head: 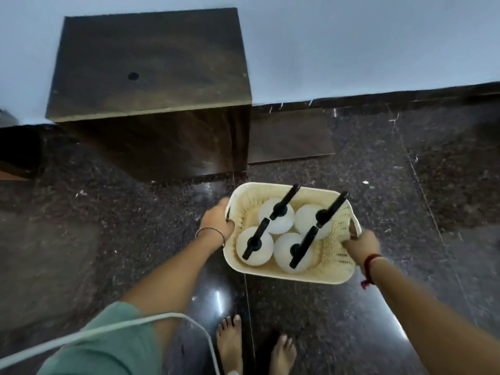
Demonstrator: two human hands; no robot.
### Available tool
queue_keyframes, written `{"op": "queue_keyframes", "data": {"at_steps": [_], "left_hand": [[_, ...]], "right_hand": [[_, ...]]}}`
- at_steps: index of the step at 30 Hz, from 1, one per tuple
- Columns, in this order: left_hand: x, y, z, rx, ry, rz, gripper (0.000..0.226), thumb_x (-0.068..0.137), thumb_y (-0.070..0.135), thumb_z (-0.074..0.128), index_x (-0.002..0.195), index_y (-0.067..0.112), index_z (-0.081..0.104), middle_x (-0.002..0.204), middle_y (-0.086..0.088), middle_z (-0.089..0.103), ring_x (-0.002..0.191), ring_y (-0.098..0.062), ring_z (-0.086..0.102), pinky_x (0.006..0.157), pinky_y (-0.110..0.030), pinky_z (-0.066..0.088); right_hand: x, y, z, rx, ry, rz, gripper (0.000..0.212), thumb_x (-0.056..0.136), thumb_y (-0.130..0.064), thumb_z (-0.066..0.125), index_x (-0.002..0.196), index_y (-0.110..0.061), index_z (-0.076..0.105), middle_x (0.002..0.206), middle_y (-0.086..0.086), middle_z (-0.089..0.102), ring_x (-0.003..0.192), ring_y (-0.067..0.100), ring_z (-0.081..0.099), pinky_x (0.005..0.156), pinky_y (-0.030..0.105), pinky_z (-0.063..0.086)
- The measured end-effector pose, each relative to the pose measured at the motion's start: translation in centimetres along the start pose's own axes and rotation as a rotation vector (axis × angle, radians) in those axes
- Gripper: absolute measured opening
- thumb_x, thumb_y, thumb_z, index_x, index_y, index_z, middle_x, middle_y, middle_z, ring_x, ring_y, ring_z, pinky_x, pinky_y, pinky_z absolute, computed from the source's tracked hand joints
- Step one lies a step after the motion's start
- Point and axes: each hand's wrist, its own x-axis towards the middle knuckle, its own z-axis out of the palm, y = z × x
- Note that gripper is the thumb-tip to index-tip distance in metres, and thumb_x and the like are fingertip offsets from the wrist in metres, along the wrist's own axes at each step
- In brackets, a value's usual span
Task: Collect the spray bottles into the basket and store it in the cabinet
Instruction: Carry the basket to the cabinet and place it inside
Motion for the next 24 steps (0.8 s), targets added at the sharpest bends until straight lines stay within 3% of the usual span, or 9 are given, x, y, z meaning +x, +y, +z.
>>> {"op": "queue_keyframes", "data": {"at_steps": [5,10,14,17,20,24], "left_hand": [[4.8,2.2,0.3,-0.031,0.057,-0.002,0.052,0.073,0.001,0.055,0.12,0.023,0.054,0.099,-0.013,0.068,0.091,-0.034,0.062,0.078,-0.037,0.053],[7.5,4.7,1.3,-0.022,0.079,0.002,0.051,0.072,0.0,0.056,0.118,0.022,0.055,0.099,-0.011,0.068,0.093,-0.031,0.061,0.076,-0.03,0.045],[8.7,6.3,1.9,-0.078,0.077,-0.041,0.049,0.072,-0.002,0.056,0.115,0.021,0.058,0.098,-0.009,0.068,0.091,-0.029,0.062,0.08,-0.036,0.051],[9.4,7.4,2.3,-0.089,0.08,-0.07,0.047,0.072,-0.002,0.057,0.112,0.022,0.061,0.093,-0.008,0.069,0.084,-0.028,0.064,0.072,-0.034,0.052],[9.9,7.9,2.8,-0.097,0.109,-0.09,0.048,0.071,-0.002,0.059,0.113,0.02,0.062,0.093,-0.007,0.07,0.083,-0.027,0.063,0.072,-0.032,0.051],[10.4,8.1,3.5,-0.132,0.122,-0.109,0.048,0.072,-0.001,0.06,0.114,0.021,0.063,0.091,-0.005,0.07,0.078,-0.024,0.064,0.071,-0.032,0.053]], "right_hand": [[5.9,-3.2,-1.1,-0.022,-0.007,-0.078,0.019,0.078,-0.001,0.06,0.097,0.001,0.063,0.098,0.025,0.067,0.095,0.037,0.062,0.077,0.036,0.046],[9.6,-4.0,-2.2,0.019,-0.044,-0.048,0.021,0.077,-0.001,0.057,0.097,-0.003,0.064,0.101,0.022,0.067,0.097,0.035,0.062,0.085,0.041,0.05],[11.4,-3.9,-3.2,0.082,-0.074,-0.014,0.015,0.075,-0.003,0.057,0.085,-0.014,0.062,0.093,0.015,0.068,0.09,0.032,0.063,0.082,0.04,0.053],[12.2,-3.5,-4.3,0.255,-0.113,0.041,0.011,0.075,-0.009,0.065,0.084,-0.015,0.065,0.088,0.012,0.07,0.087,0.03,0.066,0.085,0.045,0.054],[11.9,-2.8,-4.8,0.535,-0.26,0.147,0.031,0.078,-0.024,0.071,0.106,-0.015,0.065,0.085,0.006,0.07,0.087,0.03,0.066,0.087,0.053,0.052],[12.1,-2.2,-4.5,0.489,-0.485,0.238,0.04,0.08,-0.017,0.068,0.118,-0.02,0.055,0.11,0.012,0.066,0.102,0.036,0.061,0.078,0.055,0.054]]}}
